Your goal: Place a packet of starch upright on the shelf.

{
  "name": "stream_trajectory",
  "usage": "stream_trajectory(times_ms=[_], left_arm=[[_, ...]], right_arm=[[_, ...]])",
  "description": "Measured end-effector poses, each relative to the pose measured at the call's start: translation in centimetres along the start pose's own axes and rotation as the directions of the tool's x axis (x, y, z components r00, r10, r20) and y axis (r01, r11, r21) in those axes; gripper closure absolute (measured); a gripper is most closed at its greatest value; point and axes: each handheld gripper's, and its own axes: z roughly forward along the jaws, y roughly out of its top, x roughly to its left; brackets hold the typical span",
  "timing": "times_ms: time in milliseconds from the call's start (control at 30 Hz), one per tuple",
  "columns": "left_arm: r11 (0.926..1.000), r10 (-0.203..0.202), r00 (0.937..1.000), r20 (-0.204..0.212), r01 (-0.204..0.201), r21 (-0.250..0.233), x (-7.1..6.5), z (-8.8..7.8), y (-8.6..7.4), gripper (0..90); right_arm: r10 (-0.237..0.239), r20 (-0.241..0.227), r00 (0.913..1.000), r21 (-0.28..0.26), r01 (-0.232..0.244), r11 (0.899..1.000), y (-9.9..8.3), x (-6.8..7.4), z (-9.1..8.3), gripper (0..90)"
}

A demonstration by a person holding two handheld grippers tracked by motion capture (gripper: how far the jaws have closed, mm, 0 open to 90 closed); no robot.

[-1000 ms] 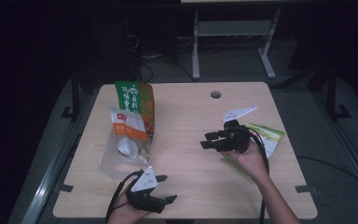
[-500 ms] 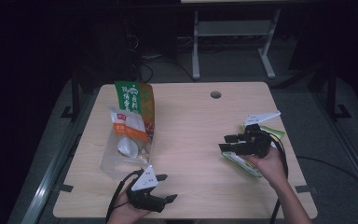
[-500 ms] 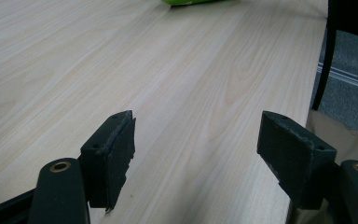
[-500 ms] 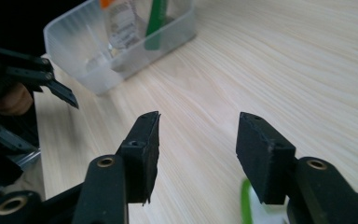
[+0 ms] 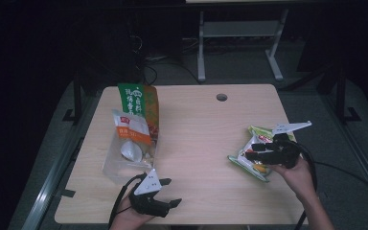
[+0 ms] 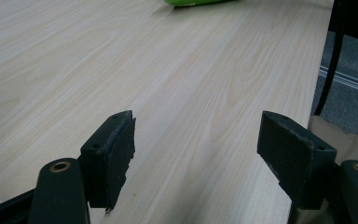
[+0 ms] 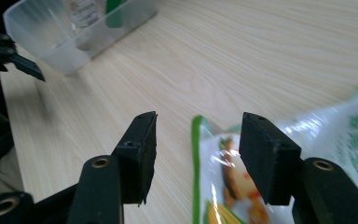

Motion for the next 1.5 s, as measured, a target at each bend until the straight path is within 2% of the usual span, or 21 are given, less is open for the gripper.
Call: stream_trajectory(times_ms=[400,567,767,867,1000,1100,1233,1367,1500], left_arm=[[0.9999,0.014,0.9996,-0.023,-0.014,0.006,-0.3,-0.3,-0.1,27.1],[0.9998,0.018,0.9993,-0.033,-0.018,0.005,-0.2,-0.5,-0.2,27.1],[0.9999,0.013,0.9991,-0.042,-0.013,-0.001,-0.1,-1.0,-0.3,27.1],[0.9997,0.023,0.9989,-0.042,-0.022,0.006,-0.1,-1.1,-0.4,27.1],[0.9998,0.021,0.9989,-0.041,-0.02,0.005,-0.1,-1.1,-0.4,27.1],[0.9998,0.022,0.9989,-0.041,-0.021,0.005,0.0,-1.0,-0.3,27.1],[0.9997,0.022,0.999,-0.039,-0.022,0.007,0.0,-0.8,-0.3,27.1],[0.9997,0.025,0.9991,-0.035,-0.025,0.009,-0.1,-0.7,-0.3,27.1],[0.9996,0.027,0.9991,-0.033,-0.027,0.01,-0.3,-0.5,-0.2,27.1]], right_arm=[[0.058,0.072,0.9957,-0.009,-0.057,0.998,-2.4,-1.6,-2.1,42.4],[0.083,0.124,0.9888,-0.003,-0.083,0.997,-3.4,-2.2,-2.8,40.5],[0.112,0.15,0.9823,0.01,-0.115,0.993,-4.4,-2.9,-3.3,39.5],[0.126,0.161,0.9789,0.011,-0.129,0.992,-4.9,-3.3,-3.5,38.9],[0.154,0.185,0.9707,0.003,-0.157,0.988,-5.5,-4.1,-4.0,36.6],[0.186,0.201,0.9619,-0.011,-0.188,0.982,-5.7,-4.9,-4.2,33.4],[0.247,0.203,0.9476,-0.017,-0.249,0.968,-5.7,-6.3,-4.1,30.7],[0.279,0.193,0.9406,-0.029,-0.279,0.96,-5.7,-7.4,-3.4,30.7],[0.304,0.186,0.9343,-0.017,-0.307,0.952,-5.7,-8.1,-2.4,30.3]])
